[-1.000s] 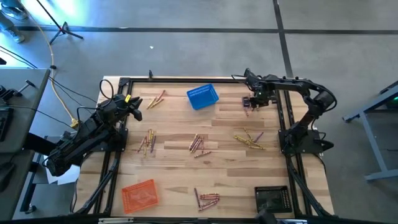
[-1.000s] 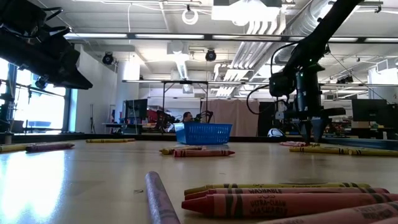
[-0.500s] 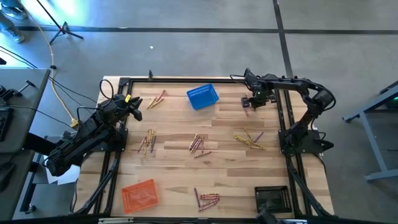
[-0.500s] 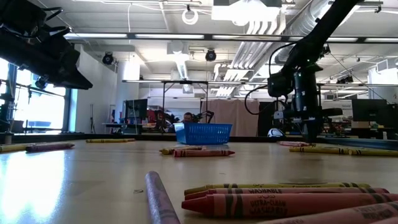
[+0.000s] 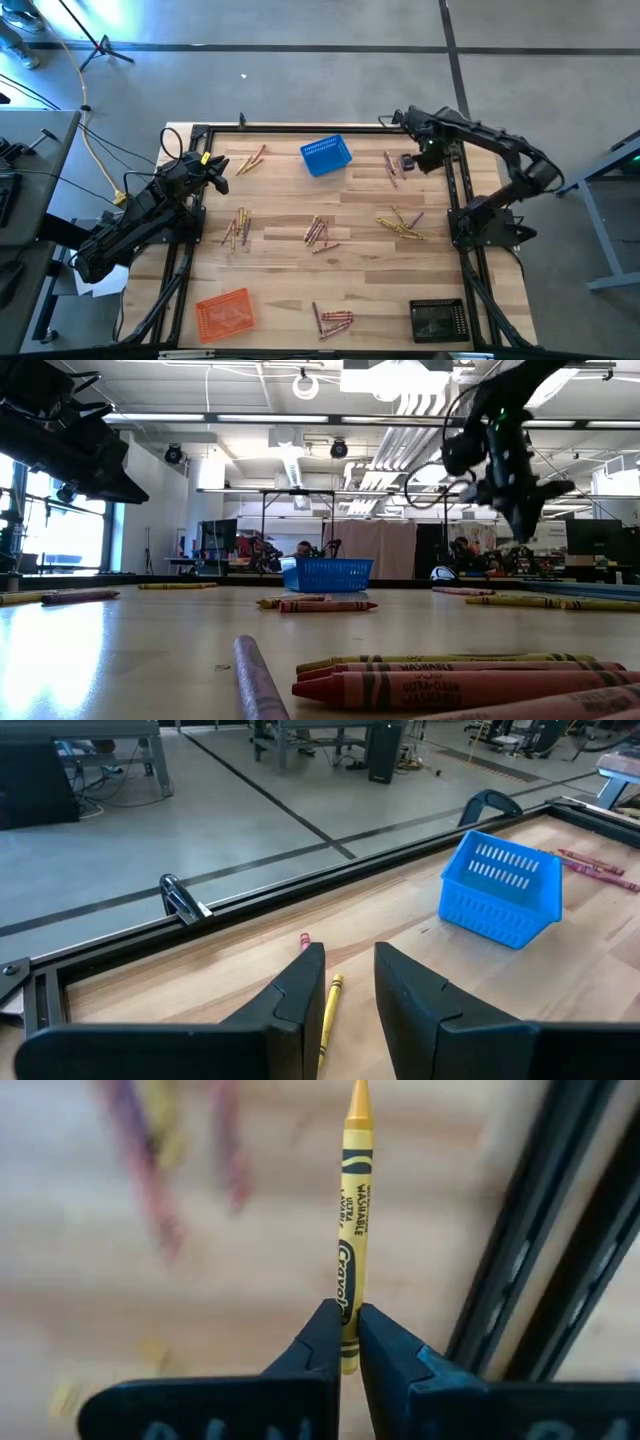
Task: Sort crayons
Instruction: Put the yellow crayon into the black bin
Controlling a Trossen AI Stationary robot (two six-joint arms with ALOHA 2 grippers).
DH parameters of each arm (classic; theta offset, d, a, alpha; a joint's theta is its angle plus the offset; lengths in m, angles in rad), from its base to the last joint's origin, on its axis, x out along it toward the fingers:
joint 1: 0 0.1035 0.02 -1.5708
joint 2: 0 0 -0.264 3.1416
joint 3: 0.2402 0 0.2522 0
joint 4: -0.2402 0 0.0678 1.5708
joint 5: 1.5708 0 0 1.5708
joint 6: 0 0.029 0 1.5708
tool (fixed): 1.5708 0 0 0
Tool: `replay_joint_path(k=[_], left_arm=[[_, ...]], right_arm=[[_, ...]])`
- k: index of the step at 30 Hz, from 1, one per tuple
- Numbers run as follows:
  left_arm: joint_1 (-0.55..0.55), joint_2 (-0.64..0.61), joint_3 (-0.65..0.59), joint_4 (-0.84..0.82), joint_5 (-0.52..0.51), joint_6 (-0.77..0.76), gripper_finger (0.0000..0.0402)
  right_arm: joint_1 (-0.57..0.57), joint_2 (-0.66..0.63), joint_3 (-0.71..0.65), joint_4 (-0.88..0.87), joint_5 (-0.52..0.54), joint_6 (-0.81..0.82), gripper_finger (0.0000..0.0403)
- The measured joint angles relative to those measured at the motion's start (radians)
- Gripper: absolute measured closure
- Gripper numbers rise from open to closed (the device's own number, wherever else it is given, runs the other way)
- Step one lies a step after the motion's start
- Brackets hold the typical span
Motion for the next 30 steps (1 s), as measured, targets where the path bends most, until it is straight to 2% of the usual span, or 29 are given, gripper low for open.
replay_joint_path(k=[3, 6, 10, 14, 17, 20, 23, 25, 28, 30], left_arm=[[0.0, 0.0, 0.0, 0.0, 0.0, 0.0, 0.0326], [0.0, 0.0, 0.0, 0.0, 0.0, 0.0, 0.0326], [0.0, 0.0, 0.0, 0.0, 0.0, 0.0, 0.0326], [0.0, 0.0, 0.0, 0.0, 0.0, 0.0, 0.0326], [0.0, 0.0, 0.0, 0.0, 0.0, 0.0, 0.0326], [0.0, 0.0, 0.0, 0.0, 0.0, 0.0, 0.0326], [0.0, 0.0, 0.0, 0.0, 0.0, 0.0, 0.0326], [0.0, 0.0, 0.0, 0.0, 0.0, 0.0, 0.0326], [0.0, 0.0, 0.0, 0.0, 0.0, 0.0, 0.0326], [0.0, 0.0, 0.0, 0.0, 0.0, 0.0, 0.0326]], right_arm=[[0.068, -0.102, 0.029, -0.032, -0.129, 0.044, 0.0396], [0.18, -0.197, 0.034, -0.067, -0.236, 0.165, 0.0395], [0.377, -0.307, 0.03, -0.069, -0.251, 0.414, 0.0394], [0.611, -0.364, 0.006, -0.071, -0.25, 0.716, 0.0394], [0.805, -0.365, -0.017, -0.066, -0.252, 0.931, 0.0394], [0.993, -0.342, -0.04, -0.029, -0.312, 1.124, 0.0394], [1.164, -0.315, -0.062, 0.067, -0.401, 1.286, 0.0394], [1.264, -0.293, -0.071, 0.148, -0.42, 1.383, 0.0394], [1.383, -0.26, -0.081, 0.267, -0.419, 1.47, 0.0394], [1.438, -0.232, -0.081, 0.318, -0.42, 1.464, 0.0394]])
